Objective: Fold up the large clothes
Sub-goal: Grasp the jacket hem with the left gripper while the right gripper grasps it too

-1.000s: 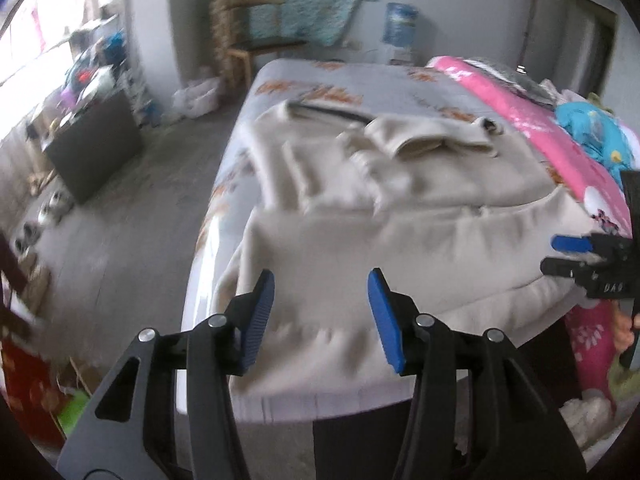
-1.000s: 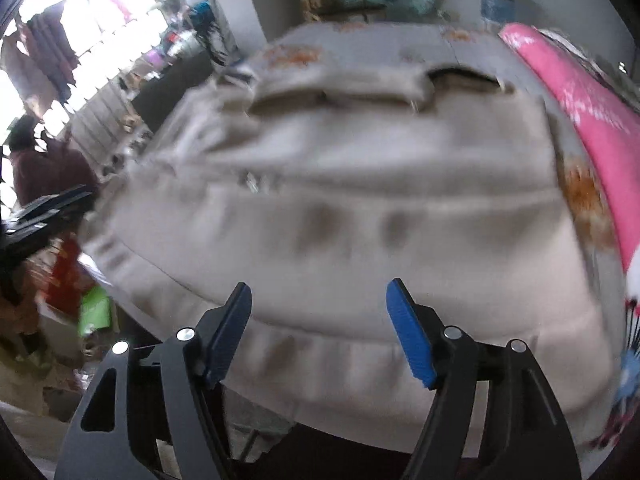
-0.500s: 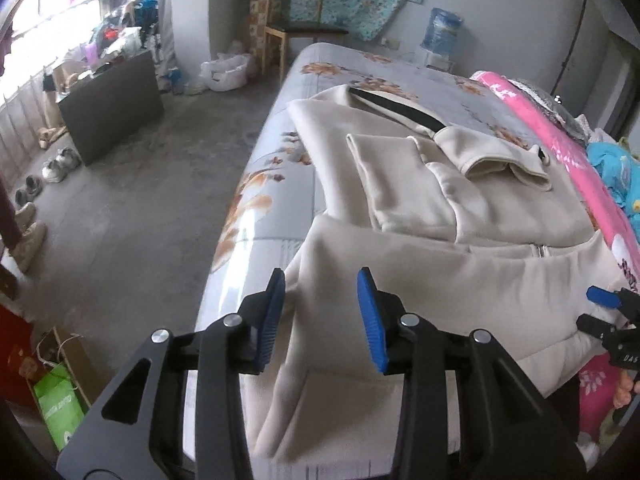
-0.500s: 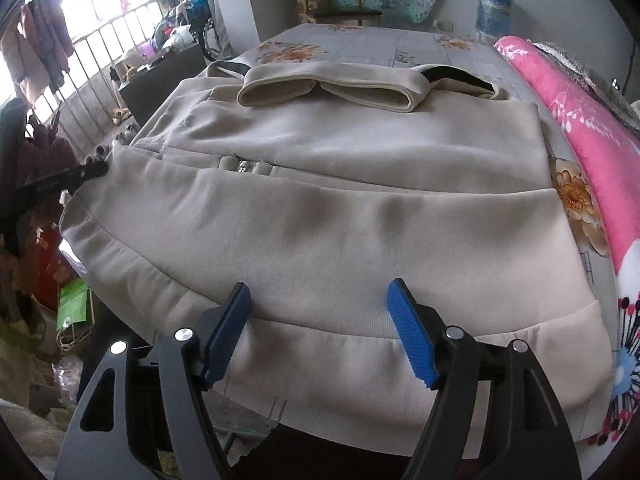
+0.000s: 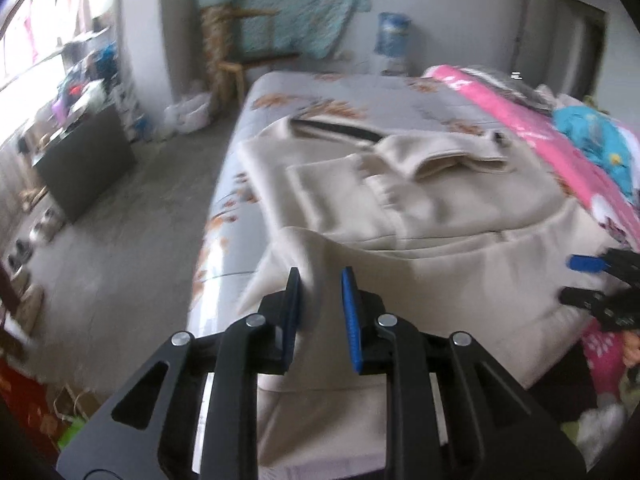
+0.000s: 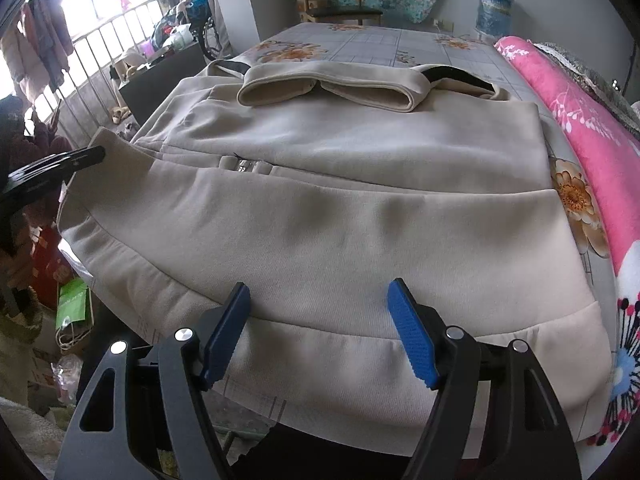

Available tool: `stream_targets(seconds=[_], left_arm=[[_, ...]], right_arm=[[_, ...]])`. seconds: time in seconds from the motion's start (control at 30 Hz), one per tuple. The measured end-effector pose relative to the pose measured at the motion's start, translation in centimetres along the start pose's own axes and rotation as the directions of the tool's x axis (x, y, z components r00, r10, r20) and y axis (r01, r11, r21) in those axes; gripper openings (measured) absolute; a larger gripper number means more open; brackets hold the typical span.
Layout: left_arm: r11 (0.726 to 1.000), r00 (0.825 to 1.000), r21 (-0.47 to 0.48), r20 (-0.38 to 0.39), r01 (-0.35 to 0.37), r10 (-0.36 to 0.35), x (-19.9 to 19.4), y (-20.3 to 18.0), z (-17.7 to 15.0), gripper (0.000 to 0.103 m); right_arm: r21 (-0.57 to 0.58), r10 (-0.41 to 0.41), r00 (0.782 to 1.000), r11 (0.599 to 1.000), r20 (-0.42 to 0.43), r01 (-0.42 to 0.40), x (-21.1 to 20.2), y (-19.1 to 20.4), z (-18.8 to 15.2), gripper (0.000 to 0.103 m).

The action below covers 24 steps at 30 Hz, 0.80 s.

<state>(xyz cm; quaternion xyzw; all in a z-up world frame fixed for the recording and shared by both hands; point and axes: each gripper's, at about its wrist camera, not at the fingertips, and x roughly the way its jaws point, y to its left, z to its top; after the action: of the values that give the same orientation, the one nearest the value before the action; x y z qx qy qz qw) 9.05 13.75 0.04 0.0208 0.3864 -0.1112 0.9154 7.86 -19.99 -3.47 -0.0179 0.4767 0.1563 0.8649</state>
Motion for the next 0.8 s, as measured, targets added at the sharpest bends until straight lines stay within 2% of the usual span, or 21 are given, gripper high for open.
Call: stream_targets(seconds=[0.07,0.2,0.33,0.37,0.47,0.6,0.67,0.8], left_arm=[[0.999,0.999,0.000,-0.010,0.033,-0.033,0.2,-0.2,-0.1,0.020],[0.998,0.998,-0.066,-0.062,0.022,-0.026,2.1,0.9,0.0,0.020],[0.993,0.992,-0.112,-0.122,-0.036,0.022,3.3,1.8,0.1,0.023],[0.991,0.987,-0.119,-0.157,-0.064,0.045,3.8,1.9,0.0,0.026],[0.989,0.982,-0.133,-0.181,-0.071,0.047,4.0,2.0,-0.3,0.028],[0.989,0.978,-0.084,-0.179,-0.121,0.105,3.7,1.0,-0.5,0.028],[0.985,0.972,-0.014,-0.163,-0.171,0.166,3.7,-0.2,-0.7,0.025],[0.955,0.950,0.112,-0.125,-0.274,0.287,3.8,-2.3,-1.3,0.023]], right_arm=[[-0.001,0.000,1.000,1.000,0.000,0.000,0.0,0.0,0.0,0.070],[0.001,0.000,1.000,1.000,0.000,0.000,0.0,0.0,0.0,0.070],[0.001,0.001,1.000,1.000,0.002,-0.001,0.0,0.0,0.0,0.070],[0.002,0.001,1.000,1.000,0.004,-0.001,0.0,0.0,0.0,0.070],[0.003,0.000,1.000,1.000,0.007,0.000,0.0,0.0,0.0,0.070],[0.002,0.001,1.000,1.000,0.013,-0.001,0.0,-0.1,0.0,0.070],[0.004,0.002,1.000,1.000,0.016,-0.002,0.0,-0.1,0.0,0.070],[0.042,0.028,0.999,0.999,0.022,-0.029,-0.7,-0.9,-0.2,0.070]])
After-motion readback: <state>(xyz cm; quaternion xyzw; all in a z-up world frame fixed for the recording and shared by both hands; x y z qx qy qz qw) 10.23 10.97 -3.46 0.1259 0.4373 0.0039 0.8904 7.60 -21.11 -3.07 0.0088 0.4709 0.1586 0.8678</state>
